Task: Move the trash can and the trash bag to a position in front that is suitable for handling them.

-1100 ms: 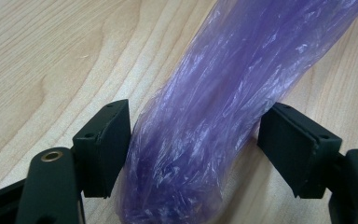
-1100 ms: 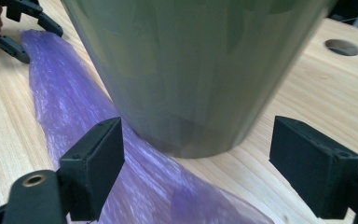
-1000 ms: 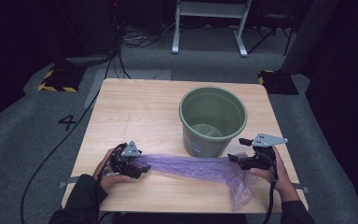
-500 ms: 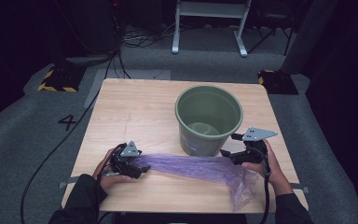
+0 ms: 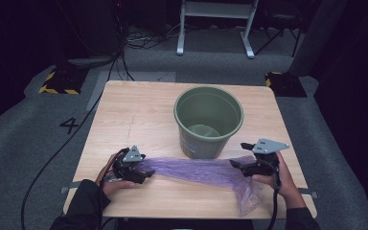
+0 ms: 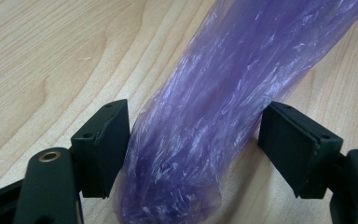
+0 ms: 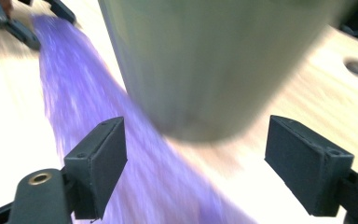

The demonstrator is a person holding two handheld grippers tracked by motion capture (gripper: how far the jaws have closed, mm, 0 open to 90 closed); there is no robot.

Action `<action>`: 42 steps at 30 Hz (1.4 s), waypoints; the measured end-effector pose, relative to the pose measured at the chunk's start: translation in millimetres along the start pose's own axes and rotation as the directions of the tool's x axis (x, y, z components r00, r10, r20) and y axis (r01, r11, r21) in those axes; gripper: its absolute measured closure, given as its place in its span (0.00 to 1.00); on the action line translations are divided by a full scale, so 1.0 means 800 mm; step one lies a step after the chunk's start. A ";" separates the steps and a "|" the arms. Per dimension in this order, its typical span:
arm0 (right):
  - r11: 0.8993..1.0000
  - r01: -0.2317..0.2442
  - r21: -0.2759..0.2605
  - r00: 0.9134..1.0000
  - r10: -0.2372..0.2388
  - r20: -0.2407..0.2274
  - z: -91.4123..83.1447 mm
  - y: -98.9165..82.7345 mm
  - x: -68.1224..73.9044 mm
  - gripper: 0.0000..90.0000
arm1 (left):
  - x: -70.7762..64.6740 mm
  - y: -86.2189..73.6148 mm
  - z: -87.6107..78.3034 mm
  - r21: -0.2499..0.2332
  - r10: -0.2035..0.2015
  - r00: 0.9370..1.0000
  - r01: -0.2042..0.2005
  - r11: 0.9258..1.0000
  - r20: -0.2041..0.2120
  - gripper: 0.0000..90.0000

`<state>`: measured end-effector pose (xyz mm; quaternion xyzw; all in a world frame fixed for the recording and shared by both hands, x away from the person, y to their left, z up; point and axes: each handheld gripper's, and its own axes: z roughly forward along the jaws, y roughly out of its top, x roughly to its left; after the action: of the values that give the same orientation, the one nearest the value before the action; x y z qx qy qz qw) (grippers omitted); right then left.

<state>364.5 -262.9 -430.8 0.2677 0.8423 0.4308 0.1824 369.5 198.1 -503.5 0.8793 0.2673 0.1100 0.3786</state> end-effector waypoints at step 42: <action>0.977 -0.163 0.138 0.912 0.096 0.398 0.020 -0.075 -0.088 0.71 | -0.012 0.007 0.008 0.018 0.008 0.999 -0.009 1.000 0.038 0.16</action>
<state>411.3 -324.5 -483.9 0.4178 0.8029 0.3077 0.2935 366.3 185.8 -503.6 0.8858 0.2572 0.0925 0.3750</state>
